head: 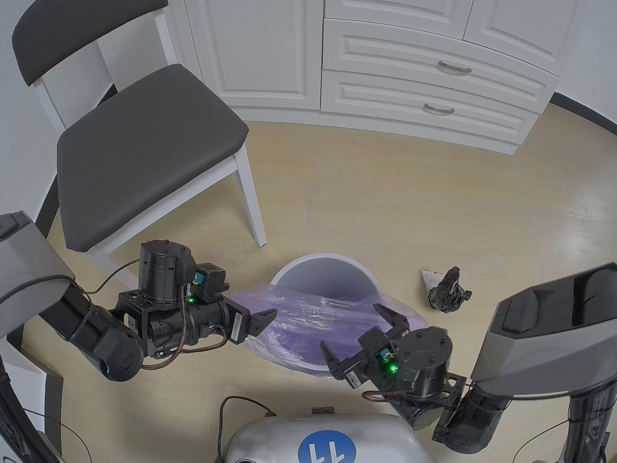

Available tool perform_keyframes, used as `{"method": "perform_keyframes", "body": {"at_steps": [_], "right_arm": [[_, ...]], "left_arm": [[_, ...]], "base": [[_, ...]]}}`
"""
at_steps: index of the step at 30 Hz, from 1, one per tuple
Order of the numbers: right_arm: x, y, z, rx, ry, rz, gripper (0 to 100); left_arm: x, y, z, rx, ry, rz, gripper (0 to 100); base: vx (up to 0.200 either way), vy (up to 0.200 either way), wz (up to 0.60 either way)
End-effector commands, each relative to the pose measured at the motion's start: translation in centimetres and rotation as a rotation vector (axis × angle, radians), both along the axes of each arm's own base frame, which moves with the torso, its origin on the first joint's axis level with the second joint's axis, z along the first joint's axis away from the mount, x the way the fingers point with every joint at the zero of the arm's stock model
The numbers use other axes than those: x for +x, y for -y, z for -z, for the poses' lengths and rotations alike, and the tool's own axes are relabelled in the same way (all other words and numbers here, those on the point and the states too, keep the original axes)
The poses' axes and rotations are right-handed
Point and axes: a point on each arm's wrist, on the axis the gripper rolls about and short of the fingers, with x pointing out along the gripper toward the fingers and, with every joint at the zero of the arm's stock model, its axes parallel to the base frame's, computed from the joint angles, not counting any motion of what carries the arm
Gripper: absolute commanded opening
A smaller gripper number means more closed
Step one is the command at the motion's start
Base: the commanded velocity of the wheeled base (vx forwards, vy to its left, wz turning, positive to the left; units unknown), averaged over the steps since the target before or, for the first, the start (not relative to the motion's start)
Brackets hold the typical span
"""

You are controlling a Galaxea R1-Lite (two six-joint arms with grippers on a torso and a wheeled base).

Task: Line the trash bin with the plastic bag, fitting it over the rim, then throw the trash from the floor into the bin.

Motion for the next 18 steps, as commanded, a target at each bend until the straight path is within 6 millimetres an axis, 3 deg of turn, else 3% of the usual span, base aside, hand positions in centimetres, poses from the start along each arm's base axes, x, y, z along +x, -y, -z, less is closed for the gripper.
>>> {"method": "perform_keyframes", "body": {"at_steps": [1, 6, 18], "right_arm": [[-1.0, -1.9, 1.9, -0.012, -0.015, -0.019, 100], [-2.5, -3.4, 2.6, -0.031, -0.008, 0.001, 100], [1.0, -4.0, 4.3, -0.008, 0.021, 0.126, 100]], "left_arm": [[-0.6, 0.1, -0.9, -0.01, 0.022, 0.01, 100], [-0.6, 0.0, -1.1, 0.016, 0.046, -0.04, 100], [-1.1, 0.2, -2.1, 0.025, 0.087, -0.077, 100]], "base": [[0.0, 0.0, 0.0], [0.0, 0.0, 0.0], [0.0, 0.0, 0.0]]}}
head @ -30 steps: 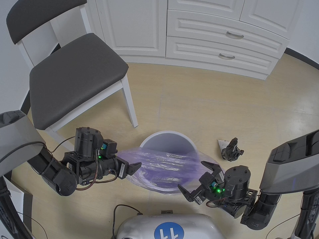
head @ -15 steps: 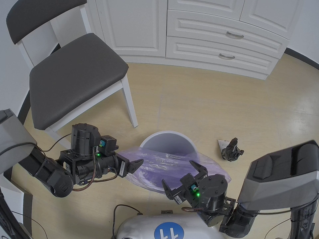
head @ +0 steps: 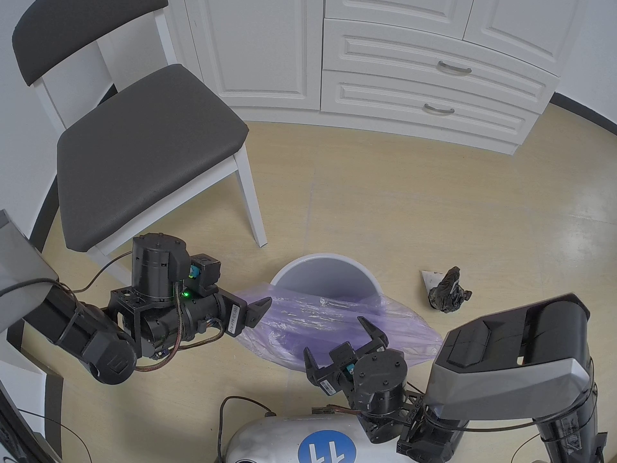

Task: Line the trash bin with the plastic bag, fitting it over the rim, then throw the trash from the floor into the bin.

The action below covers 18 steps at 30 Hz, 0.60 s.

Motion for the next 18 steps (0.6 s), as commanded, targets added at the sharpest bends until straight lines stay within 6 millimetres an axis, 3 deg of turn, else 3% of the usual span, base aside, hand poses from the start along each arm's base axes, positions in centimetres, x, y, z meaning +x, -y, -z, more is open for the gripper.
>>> {"method": "perform_keyframes", "body": {"at_steps": [1, 6, 14, 15, 18], "right_arm": [[1.7, -0.1, 1.2, 0.015, 0.011, 0.037, 100], [3.3, -0.2, 1.1, 0.067, 0.031, 0.069, 100], [4.1, 0.2, 0.7, 0.082, 0.042, 0.09, 100], [4.3, 0.3, 0.6, 0.087, 0.044, 0.094, 0], [4.6, 0.4, -0.1, 0.103, 0.056, 0.1, 0]], "left_arm": [[-0.1, 0.0, -0.4, -0.002, 0.014, -0.009, 100], [0.1, -0.2, -0.6, -0.003, 0.022, -0.018, 100], [-0.1, -0.4, -0.8, 0.006, 0.035, -0.015, 100], [-0.1, -0.3, -0.8, 0.005, 0.036, -0.014, 100], [-0.1, -0.3, -1.0, 0.002, 0.046, -0.015, 100]], "base": [[0.0, 0.0, 0.0], [0.0, 0.0, 0.0], [0.0, 0.0, 0.0], [0.0, 0.0, 0.0], [0.0, 0.0, 0.0]]}}
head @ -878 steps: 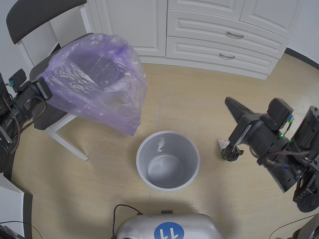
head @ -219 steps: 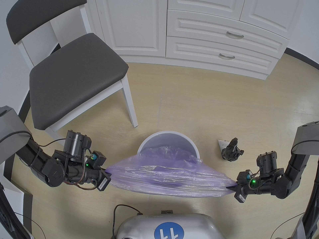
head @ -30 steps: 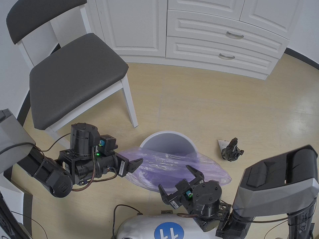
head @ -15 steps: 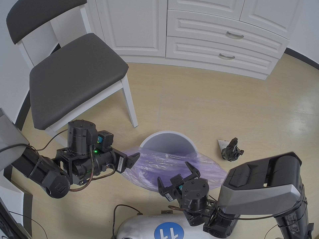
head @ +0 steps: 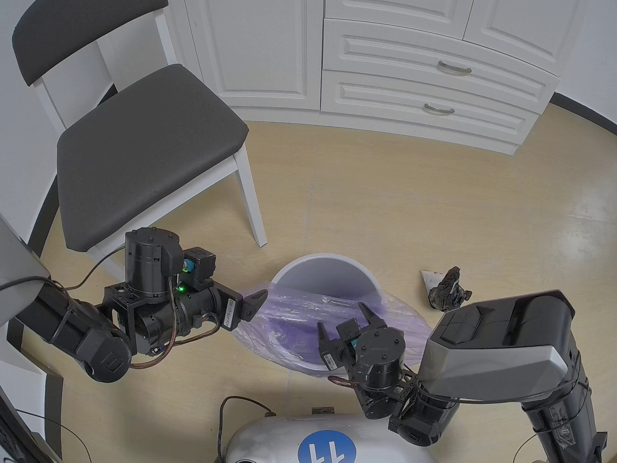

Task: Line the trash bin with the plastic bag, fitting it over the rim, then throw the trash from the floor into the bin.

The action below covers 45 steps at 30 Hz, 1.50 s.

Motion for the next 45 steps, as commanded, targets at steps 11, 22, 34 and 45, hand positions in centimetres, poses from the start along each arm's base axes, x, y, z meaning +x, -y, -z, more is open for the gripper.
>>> {"method": "perform_keyframes", "body": {"at_steps": [11, 22, 34, 45], "right_arm": [[5.6, 0.7, -4.1, 0.24, 0.152, 0.09, 0], [13.3, 0.5, -1.5, 0.374, 0.292, 0.184, 0], [15.1, -0.7, -2.7, 0.537, 0.389, 0.167, 0], [14.7, -1.2, -4.3, 0.589, 0.405, 0.158, 100]], "left_arm": [[0.6, 0.2, -0.3, 0.008, 0.041, -0.075, 100], [0.7, 0.2, -0.4, 0.001, 0.055, -0.075, 100], [1.1, 0.3, -0.2, -0.003, 0.05, -0.08, 100], [0.8, 0.2, -0.3, -0.001, 0.051, -0.078, 100]], "base": [[0.0, 0.0, 0.0], [0.0, 0.0, 0.0], [0.0, 0.0, 0.0], [0.0, 0.0, 0.0]]}}
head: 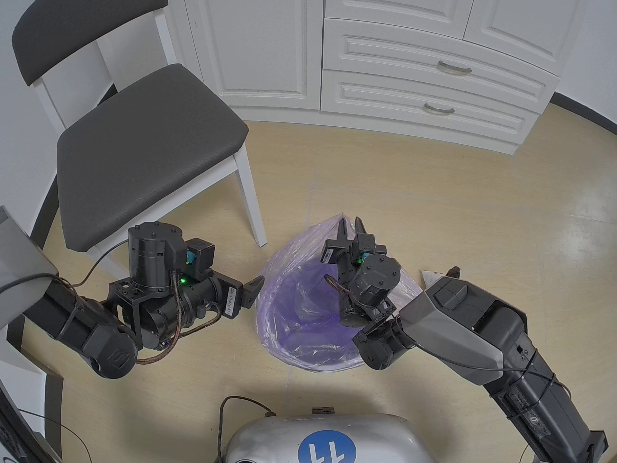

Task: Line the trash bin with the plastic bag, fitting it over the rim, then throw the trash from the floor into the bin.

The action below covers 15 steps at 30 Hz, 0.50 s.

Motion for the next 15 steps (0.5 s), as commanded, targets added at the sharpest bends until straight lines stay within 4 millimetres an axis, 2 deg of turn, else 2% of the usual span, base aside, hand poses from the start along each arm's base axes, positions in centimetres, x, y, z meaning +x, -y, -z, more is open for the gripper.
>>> {"method": "perform_keyframes", "body": {"at_steps": [1, 4, 6, 7, 8, 9, 10, 13, 14, 15], "right_arm": [[-0.5, 0.0, -1.3, 0.035, 0.023, -0.013, 100], [-1.3, 0.1, -1.6, 0.027, -0.002, -0.034, 100], [-4.6, 0.0, -2.2, -0.012, -0.079, -0.121, 100], [-4.6, 0.0, -2.2, -0.012, -0.079, -0.121, 100], [-7.2, 0.5, -2.7, -0.062, -0.13, -0.209, 100], [-7.7, 0.7, -2.8, -0.076, -0.141, -0.228, 100], [-9.2, 1.6, -3.8, -0.116, -0.16, -0.27, 100], [-10.7, 2.7, -5.5, -0.134, -0.161, -0.293, 100], [-11.6, 3.5, -6.8, -0.138, -0.153, -0.293, 100], [-12.1, 4.0, -7.4, -0.148, -0.152, -0.297, 100]], "left_arm": [[-0.2, -0.1, 0.0, 0.003, -0.001, 0.001, 100], [-0.2, -0.1, 0.1, 0.006, -0.003, 0.002, 100], [-0.3, -0.1, 0.2, 0.009, -0.008, 0.004, 100], [-0.3, -0.1, 0.2, 0.009, -0.008, 0.004, 100], [-0.3, -0.2, 0.2, 0.011, -0.009, 0.006, 100], [-0.3, -0.1, 0.3, 0.011, -0.011, 0.007, 100], [-0.4, -0.1, 0.4, 0.012, -0.013, 0.009, 100], [-0.5, 0.0, 0.5, 0.015, -0.019, 0.016, 100], [-0.5, 0.1, 0.7, 0.018, -0.023, 0.019, 100], [-0.4, 0.1, 0.8, 0.02, -0.025, 0.019, 100]], "base": [[0.0, 0.0, 0.0], [0.0, 0.0, 0.0], [0.0, 0.0, 0.0], [0.0, 0.0, 0.0], [0.0, 0.0, 0.0], [0.0, 0.0, 0.0], [0.0, 0.0, 0.0], [0.0, 0.0, 0.0], [0.0, 0.0, 0.0], [0.0, 0.0, 0.0]]}}
